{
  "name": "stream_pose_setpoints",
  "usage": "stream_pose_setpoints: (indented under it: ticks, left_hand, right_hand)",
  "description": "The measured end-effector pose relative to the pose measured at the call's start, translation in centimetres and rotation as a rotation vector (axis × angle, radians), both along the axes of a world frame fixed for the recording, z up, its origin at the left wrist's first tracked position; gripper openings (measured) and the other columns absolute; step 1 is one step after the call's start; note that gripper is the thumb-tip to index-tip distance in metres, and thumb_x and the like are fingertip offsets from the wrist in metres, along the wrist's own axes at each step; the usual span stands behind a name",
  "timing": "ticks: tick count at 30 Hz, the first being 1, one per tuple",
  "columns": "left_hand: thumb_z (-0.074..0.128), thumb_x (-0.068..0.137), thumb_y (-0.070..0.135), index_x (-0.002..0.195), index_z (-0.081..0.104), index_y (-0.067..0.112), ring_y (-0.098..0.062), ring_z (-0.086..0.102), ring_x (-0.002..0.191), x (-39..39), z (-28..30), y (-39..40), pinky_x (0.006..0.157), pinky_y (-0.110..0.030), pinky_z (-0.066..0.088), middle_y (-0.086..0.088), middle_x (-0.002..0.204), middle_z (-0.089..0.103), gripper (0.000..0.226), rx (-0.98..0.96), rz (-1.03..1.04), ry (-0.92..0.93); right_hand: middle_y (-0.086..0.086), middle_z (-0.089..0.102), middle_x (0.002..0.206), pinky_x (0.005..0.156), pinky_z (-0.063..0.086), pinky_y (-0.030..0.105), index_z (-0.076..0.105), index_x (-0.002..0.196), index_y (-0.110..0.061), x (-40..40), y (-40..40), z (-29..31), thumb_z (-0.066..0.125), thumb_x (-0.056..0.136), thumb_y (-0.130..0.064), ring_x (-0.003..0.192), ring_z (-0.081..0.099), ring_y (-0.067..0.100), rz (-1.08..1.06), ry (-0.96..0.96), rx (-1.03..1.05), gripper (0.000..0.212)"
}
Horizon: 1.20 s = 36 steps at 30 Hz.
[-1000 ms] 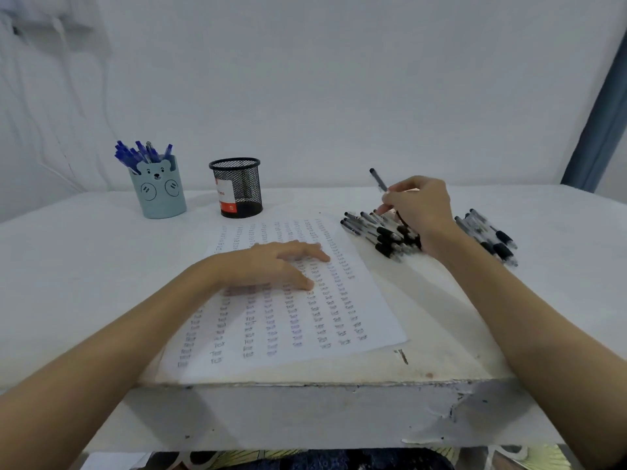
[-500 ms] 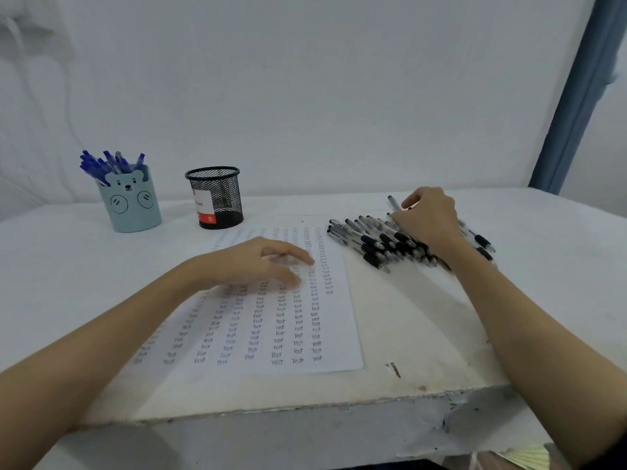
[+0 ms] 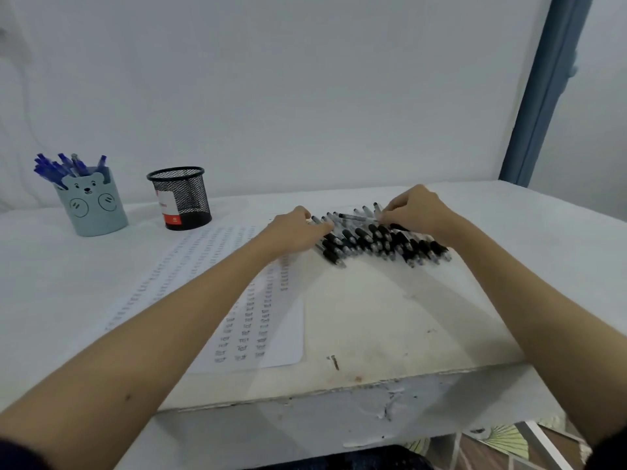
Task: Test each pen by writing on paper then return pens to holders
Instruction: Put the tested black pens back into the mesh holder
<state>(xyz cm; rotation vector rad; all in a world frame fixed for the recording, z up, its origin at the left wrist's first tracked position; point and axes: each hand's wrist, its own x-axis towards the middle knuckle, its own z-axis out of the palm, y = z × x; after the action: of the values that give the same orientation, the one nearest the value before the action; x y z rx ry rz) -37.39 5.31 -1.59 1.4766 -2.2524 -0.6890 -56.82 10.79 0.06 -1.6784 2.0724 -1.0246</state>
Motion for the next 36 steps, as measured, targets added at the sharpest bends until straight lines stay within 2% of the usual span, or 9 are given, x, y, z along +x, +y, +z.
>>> stream_pose_setpoints:
  ticks: [5, 10, 14, 16, 19, 22, 28, 31, 36]
  left_hand:
    - [0.045, 0.089, 0.058, 0.144, 0.027, 0.009, -0.029, 0.037, 0.130, -2.0, 0.3, -0.6, 0.094, -0.034, 0.037, -0.012, 0.143, 0.040, 0.075, 0.006, 0.088, -0.052]
    - [0.054, 0.089, 0.036, 0.142, 0.025, 0.007, -0.027, 0.048, 0.112, -4.1, 0.4, -1.0, 0.078, -0.029, 0.039, -0.013, 0.125, 0.049, 0.067, 0.000, 0.122, -0.127]
    - [0.051, 0.088, 0.026, 0.140, 0.023, 0.003, -0.019, 0.053, 0.083, -5.1, 0.6, -1.7, 0.058, -0.025, 0.038, -0.008, 0.096, 0.053, 0.063, 0.016, 0.132, -0.117]
    - [0.053, 0.088, 0.024, 0.127, 0.034, 0.002, -0.014, 0.044, 0.069, -5.5, 0.7, -2.1, 0.059, -0.025, 0.040, -0.004, 0.082, 0.046, 0.049, 0.024, 0.131, -0.106]
    - [0.059, 0.085, 0.020, 0.079, 0.039, 0.012, -0.015, 0.042, 0.063, -5.8, 1.0, -2.6, 0.064, -0.028, 0.043, -0.003, 0.075, 0.041, 0.022, 0.044, 0.121, -0.082]
    - [0.063, 0.084, 0.018, 0.074, 0.043, 0.009, -0.017, 0.047, 0.058, -6.0, 1.5, -2.8, 0.058, -0.024, 0.048, -0.005, 0.072, 0.043, 0.023, 0.078, 0.107, -0.107]
    - [0.063, 0.084, 0.009, 0.069, 0.046, 0.008, -0.009, 0.046, 0.034, -6.5, 2.3, -3.3, 0.048, -0.020, 0.051, 0.002, 0.040, 0.044, 0.023, 0.167, 0.087, -0.094]
    - [0.063, 0.085, 0.008, 0.070, 0.049, 0.008, -0.010, 0.050, 0.043, -6.7, 2.6, -3.3, 0.057, -0.021, 0.053, 0.001, 0.049, 0.048, 0.020, 0.210, 0.085, -0.125]
    - [0.056, 0.082, 0.004, 0.069, 0.048, 0.009, -0.010, 0.045, 0.041, -6.8, 2.5, -3.3, 0.046, -0.017, 0.046, 0.000, 0.054, 0.042, 0.016, 0.233, 0.104, -0.187]
  right_hand:
    - [0.008, 0.060, 0.063, 0.053, 0.045, 0.020, 0.070, 0.083, 0.009, -1.2, 0.0, 0.1, 0.067, 0.078, -0.003, 0.059, 0.052, 0.018, -0.018, 0.002, -0.033, 0.013]
    - [0.014, 0.062, 0.070, 0.056, 0.044, 0.026, 0.067, 0.081, 0.008, -3.7, -0.2, -0.5, 0.064, 0.079, -0.004, 0.056, 0.051, 0.021, -0.102, 0.046, -0.045, 0.013]
    - [0.004, 0.054, 0.057, 0.051, 0.036, 0.021, 0.065, 0.063, -0.007, -4.8, 0.3, -0.4, 0.068, 0.084, -0.026, 0.053, 0.044, 0.015, 0.001, 0.045, 0.022, 0.029]
    - [0.004, 0.054, 0.058, 0.055, 0.038, 0.024, 0.068, 0.071, -0.002, -5.6, -0.1, -0.1, 0.065, 0.086, -0.031, 0.061, 0.048, 0.018, -0.061, 0.012, -0.025, 0.033]
    - [0.009, 0.056, 0.071, 0.066, 0.041, 0.028, 0.055, 0.069, 0.000, -7.0, -0.3, 0.2, 0.058, 0.088, -0.046, 0.067, 0.052, 0.023, -0.208, 0.194, 0.102, 0.050]
    - [0.008, 0.051, 0.068, 0.064, 0.045, 0.031, 0.041, 0.065, -0.007, -7.3, -0.4, -0.1, 0.055, 0.085, -0.058, 0.064, 0.054, 0.024, -0.167, 0.136, 0.255, 0.056]
    - [0.003, 0.035, 0.060, 0.052, 0.039, 0.024, 0.037, 0.068, -0.011, -6.4, -1.5, -0.3, 0.065, 0.079, -0.037, 0.051, 0.041, 0.020, -0.131, 0.006, 0.284, 0.039]
    - [0.004, 0.032, 0.064, 0.053, 0.037, 0.025, 0.038, 0.072, -0.010, -6.1, -1.7, 0.4, 0.063, 0.079, -0.027, 0.053, 0.036, 0.020, -0.101, -0.024, 0.363, 0.031]
    - [0.007, 0.039, 0.076, 0.051, 0.041, 0.026, 0.041, 0.076, -0.009, -5.0, -2.7, 0.7, 0.059, 0.081, -0.022, 0.058, 0.040, 0.021, -0.083, 0.067, 0.430, 0.023]
